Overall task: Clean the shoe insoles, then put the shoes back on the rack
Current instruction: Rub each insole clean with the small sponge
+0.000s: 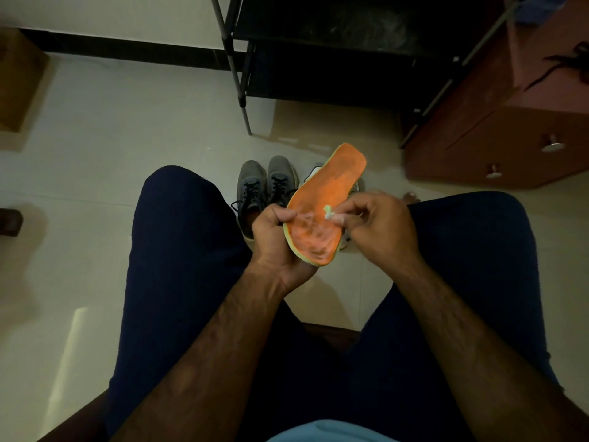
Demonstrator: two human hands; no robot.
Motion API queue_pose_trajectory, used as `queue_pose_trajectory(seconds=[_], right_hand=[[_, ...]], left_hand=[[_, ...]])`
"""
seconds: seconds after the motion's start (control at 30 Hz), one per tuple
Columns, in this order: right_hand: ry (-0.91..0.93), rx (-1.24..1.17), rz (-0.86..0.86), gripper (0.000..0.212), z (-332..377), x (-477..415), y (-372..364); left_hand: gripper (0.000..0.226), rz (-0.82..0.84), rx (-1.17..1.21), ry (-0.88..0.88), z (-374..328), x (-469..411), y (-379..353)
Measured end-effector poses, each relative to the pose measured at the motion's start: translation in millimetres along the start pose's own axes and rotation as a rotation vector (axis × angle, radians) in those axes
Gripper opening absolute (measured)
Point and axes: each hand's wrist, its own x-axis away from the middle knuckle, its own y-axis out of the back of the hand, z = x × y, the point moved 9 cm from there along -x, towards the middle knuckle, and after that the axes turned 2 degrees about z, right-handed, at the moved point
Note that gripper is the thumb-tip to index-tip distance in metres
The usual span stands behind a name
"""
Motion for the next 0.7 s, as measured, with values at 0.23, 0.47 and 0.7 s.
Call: queue_pose_trajectory(seconds=[0.23,0.47,0.7], right_hand=[[0.076,0.007,0.049,0.006,7,5,-7],[0.086,0.010,0.021,0.006,14,4,-8],[0.014,0.090,-0.002,0.005,4,2,3]], left_hand=[[0.084,-0.013,0.001,0.004,0,2,0],[0.087,0.005,-0.025,0.006,0,3,-3],[0.085,-0.006,0.030,-0.005,1,1,0]])
